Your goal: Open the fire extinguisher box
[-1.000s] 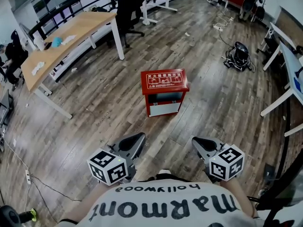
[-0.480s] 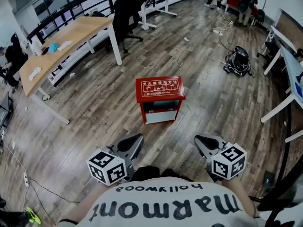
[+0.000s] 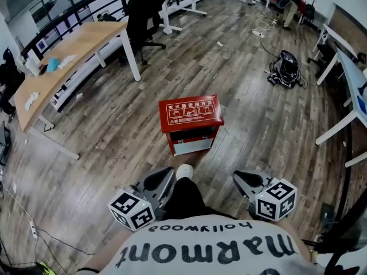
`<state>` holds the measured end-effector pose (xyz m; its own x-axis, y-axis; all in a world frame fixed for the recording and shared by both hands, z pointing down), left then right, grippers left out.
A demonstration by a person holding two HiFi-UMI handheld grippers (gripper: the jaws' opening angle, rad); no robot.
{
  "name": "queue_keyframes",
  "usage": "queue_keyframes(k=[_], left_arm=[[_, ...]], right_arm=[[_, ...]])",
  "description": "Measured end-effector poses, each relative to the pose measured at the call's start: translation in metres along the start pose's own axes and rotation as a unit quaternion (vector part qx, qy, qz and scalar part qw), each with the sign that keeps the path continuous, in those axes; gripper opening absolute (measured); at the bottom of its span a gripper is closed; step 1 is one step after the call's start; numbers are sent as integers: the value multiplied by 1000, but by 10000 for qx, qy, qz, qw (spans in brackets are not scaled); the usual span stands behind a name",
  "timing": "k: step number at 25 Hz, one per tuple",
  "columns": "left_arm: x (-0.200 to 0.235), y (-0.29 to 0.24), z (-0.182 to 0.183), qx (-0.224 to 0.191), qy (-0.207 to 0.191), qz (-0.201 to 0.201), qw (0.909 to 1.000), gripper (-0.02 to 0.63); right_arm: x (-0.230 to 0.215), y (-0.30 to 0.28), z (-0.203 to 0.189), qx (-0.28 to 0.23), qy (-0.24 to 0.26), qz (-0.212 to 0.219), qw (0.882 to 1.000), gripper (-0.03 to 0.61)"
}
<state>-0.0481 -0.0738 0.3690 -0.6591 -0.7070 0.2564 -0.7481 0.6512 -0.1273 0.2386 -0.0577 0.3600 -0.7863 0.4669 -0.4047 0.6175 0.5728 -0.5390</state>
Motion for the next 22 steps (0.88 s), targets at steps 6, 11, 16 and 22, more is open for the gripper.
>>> queue_keyframes(k=[6, 11, 16, 22], left_arm=[[66, -54, -4, 153, 57, -212, 9996, 7], [117, -93, -23, 144, 222, -375, 9989, 8], [159, -134, -64, 666, 460, -473, 9956, 8], [212, -186, -124, 1263, 1414, -638, 9798, 8]], right_arm=[[-35, -52, 38, -428, -681, 212, 9965, 11], [-76, -122, 62, -405, -1158, 594, 9907, 11], [-128, -196, 50, 131, -1660, 662, 9838, 12], [-185, -278, 37, 321, -2344, 542, 9701, 97]])
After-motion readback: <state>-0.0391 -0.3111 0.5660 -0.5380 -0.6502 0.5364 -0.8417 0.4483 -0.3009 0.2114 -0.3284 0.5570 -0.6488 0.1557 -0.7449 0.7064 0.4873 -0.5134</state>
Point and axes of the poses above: the fingertips, and each gripper's own axes: y backward along the fingers, x to its left, z out of its top, the point moved 8 cm from there along y, backward along the fingers, and after that the axes turned 10 degrees about -y, right-handed, at the moved point
